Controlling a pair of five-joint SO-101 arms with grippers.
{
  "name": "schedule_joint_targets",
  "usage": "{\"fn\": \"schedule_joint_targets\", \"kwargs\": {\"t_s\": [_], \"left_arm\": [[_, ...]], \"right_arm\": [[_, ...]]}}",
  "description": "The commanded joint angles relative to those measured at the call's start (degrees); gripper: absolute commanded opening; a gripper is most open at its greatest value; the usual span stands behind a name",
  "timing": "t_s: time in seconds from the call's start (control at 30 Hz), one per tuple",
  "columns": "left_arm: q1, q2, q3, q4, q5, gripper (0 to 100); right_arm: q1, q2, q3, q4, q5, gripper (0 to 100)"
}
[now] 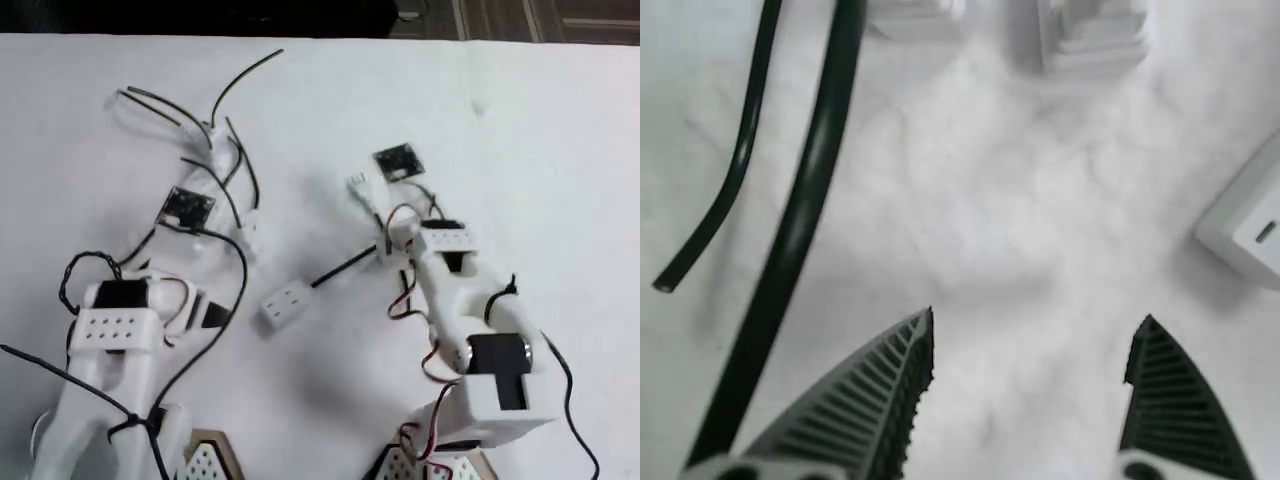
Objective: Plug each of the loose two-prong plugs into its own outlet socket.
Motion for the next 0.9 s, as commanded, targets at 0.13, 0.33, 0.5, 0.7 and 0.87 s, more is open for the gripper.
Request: {"fn": "schedule_joint_targets", "kwargs": {"t_s": [0.13,0.33,0.5,0.7,0.87], "left_arm": [[-0.4,-1.3,-0.2,-0.8,-0.5,31],[-0.4,-1.3,-0.2,-0.9,-0.5,31],[-0.4,-1.3,-0.2,-0.9,-0.5,31],[-0.4,-1.3,-0.1,-0.9,-0.5,31],[-0.4,-1.3,-0.1,-0.9,-0.5,31]], "right_arm": [[13.2,-0.7,-7.8,-0.8,0.6,1.7],[16.7,-3.5,-7.5,9.1,-1.9,1.7],[14.8,-9.7,-7.5,20.3,-14.9,1.7],[7.2,-20.2,-7.5,35.0,-28.7,1.8],[-2.2,-26.5,-7.5,44.4,-32.9,2.0]]}}
